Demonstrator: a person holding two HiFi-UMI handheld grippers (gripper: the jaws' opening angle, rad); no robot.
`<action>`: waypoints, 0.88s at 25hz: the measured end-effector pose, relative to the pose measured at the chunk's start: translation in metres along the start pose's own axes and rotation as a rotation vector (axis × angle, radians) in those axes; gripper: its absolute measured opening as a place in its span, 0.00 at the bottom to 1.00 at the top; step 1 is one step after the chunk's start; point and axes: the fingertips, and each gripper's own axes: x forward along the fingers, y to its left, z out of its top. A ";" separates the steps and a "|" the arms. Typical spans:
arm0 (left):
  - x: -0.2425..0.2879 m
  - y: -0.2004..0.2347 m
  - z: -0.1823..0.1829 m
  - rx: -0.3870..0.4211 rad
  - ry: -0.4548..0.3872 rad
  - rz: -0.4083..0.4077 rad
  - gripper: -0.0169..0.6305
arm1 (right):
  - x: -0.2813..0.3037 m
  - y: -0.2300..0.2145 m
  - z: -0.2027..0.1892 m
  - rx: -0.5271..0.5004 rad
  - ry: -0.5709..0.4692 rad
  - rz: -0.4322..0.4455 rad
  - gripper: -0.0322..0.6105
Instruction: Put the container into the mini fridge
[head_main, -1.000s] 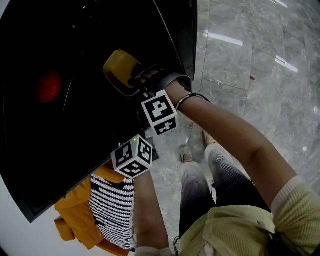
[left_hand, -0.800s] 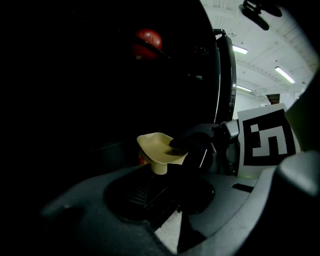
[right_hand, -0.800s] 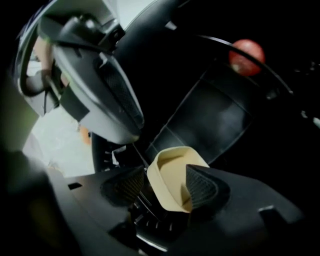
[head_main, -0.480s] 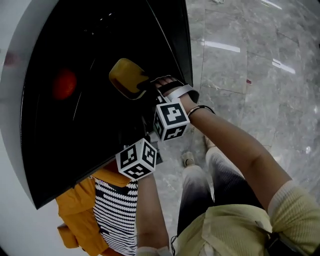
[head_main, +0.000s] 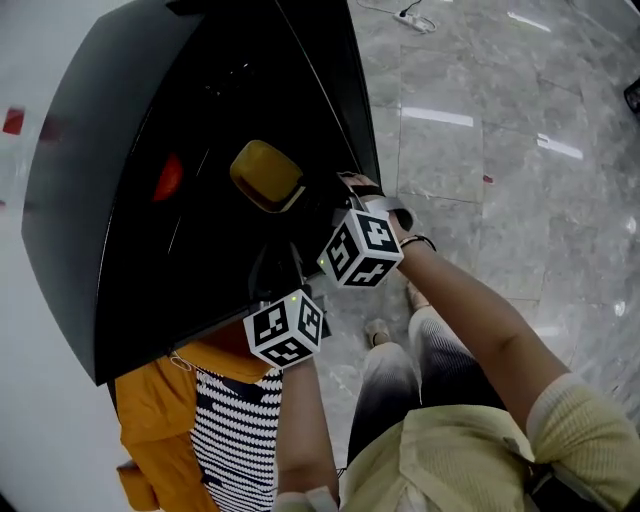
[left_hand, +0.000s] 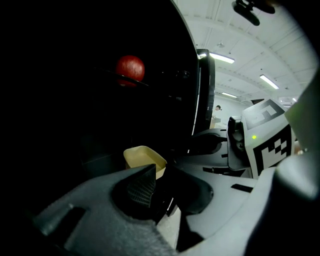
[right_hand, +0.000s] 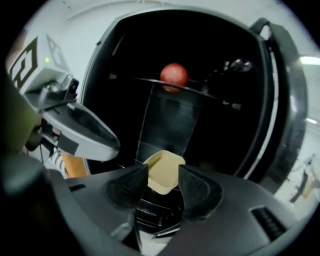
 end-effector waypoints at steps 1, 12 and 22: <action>-0.002 -0.003 0.003 0.003 -0.001 -0.009 0.14 | -0.005 -0.002 0.002 0.019 0.003 -0.012 0.36; -0.033 -0.015 0.033 -0.066 -0.066 -0.024 0.10 | -0.061 -0.011 0.036 0.223 -0.043 -0.109 0.26; -0.066 -0.033 0.052 -0.040 -0.121 -0.084 0.07 | -0.114 -0.001 0.053 0.369 -0.126 -0.138 0.16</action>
